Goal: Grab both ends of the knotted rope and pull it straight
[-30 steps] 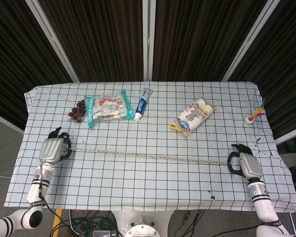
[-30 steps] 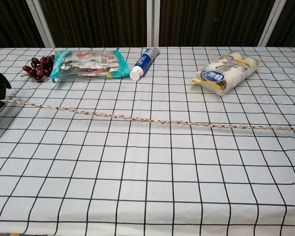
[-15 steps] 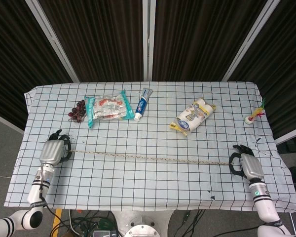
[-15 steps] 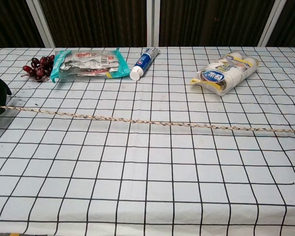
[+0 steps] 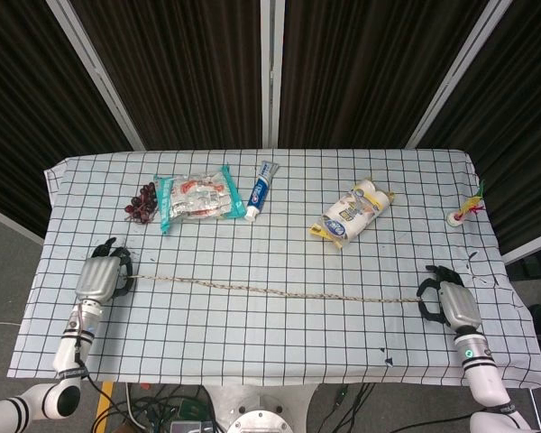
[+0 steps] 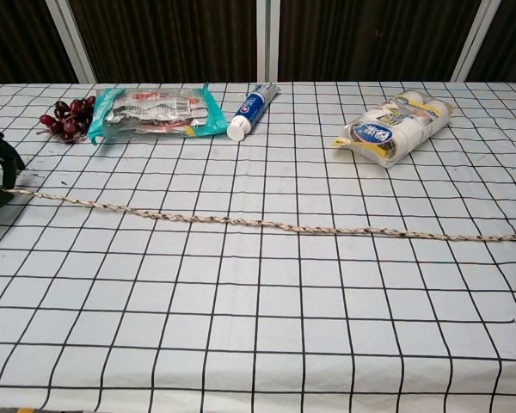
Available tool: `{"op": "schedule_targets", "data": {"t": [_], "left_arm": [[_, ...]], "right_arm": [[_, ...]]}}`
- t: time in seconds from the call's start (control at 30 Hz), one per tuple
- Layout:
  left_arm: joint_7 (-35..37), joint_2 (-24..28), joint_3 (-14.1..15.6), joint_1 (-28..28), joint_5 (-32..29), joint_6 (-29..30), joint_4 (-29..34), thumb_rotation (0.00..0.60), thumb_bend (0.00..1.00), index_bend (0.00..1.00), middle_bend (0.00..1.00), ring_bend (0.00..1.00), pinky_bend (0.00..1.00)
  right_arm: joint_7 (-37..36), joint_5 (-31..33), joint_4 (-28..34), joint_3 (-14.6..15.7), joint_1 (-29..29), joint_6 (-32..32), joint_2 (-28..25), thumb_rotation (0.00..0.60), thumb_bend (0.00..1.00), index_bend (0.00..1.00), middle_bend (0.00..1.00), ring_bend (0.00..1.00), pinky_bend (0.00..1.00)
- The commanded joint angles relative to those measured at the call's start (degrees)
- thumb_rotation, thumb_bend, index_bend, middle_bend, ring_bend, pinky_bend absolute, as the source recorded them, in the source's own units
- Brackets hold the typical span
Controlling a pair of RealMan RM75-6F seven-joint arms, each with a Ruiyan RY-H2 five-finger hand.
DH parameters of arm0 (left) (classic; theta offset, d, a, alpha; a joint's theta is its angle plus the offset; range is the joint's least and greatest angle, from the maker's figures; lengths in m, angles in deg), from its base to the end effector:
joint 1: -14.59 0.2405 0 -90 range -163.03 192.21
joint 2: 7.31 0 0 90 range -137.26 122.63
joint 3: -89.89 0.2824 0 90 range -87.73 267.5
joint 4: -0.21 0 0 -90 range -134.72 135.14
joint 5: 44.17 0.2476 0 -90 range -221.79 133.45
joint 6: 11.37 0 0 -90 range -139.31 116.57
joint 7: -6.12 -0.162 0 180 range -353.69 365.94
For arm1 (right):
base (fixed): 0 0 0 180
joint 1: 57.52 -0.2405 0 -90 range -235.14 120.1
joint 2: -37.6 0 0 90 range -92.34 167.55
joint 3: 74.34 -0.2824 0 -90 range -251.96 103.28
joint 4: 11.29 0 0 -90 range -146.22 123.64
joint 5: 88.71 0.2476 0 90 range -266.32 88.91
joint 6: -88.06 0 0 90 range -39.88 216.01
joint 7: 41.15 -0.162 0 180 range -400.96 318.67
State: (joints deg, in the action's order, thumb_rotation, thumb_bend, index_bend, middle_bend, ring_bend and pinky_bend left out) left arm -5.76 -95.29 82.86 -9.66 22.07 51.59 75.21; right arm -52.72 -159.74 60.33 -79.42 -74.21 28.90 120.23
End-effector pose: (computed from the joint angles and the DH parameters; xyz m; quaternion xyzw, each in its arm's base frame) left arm -0.3245 0.3296 -0.0213 -0.6416 -0.4495 -0.3130 0.5370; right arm -0.3981 -0.2838 0.0113 0.5609 -0.5650 0.3301 0.5072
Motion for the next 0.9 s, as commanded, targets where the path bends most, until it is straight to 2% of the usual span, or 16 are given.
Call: {"op": "schedule_targets", "data": {"t": [0.03, 0.3, 0.57, 0.9], "left_arm": [[0.0, 0.0, 0.0, 0.0, 0.0, 0.0, 0.0, 0.6, 0.36, 0.67, 0.27, 0.04, 0.14], [0.0, 0.0, -0.2, 0.0, 0.0, -0.1, 0.2, 0.6, 0.36, 0.67, 0.27, 0.04, 0.14], [-0.3, 0.2, -0.4, 0.1, -0.3, 0.0, 0.4, 0.6, 0.36, 0.66, 0.27, 0.04, 0.14], [0.6, 0.4, 0.1, 0.4, 0.7, -0.2, -0.4, 0.6, 0.28, 0.52, 0.25, 0.04, 0.14]], "right_arm": [[-0.1, -0.2, 0.1, -0.1, 0.1, -0.2, -0.1, 0.6, 0.3, 0.39, 0.08, 0.0, 0.0], [-0.3, -1.2, 1.6, -0.2, 0.4, -1.1, -1.5, 0.6, 0.28, 0.31, 0.05, 0.0, 0.0], [0.0, -3.4, 6.8, -1.3, 2.5, -7.2, -6.4, 0.6, 0.26, 0.24, 0.04, 0.0, 0.0], [-1.2, -5.2, 10.8, -2.5, 4.7, -13.2, -9.7, 0.6, 0.26, 0.22, 0.03, 0.0, 0.0]]}}
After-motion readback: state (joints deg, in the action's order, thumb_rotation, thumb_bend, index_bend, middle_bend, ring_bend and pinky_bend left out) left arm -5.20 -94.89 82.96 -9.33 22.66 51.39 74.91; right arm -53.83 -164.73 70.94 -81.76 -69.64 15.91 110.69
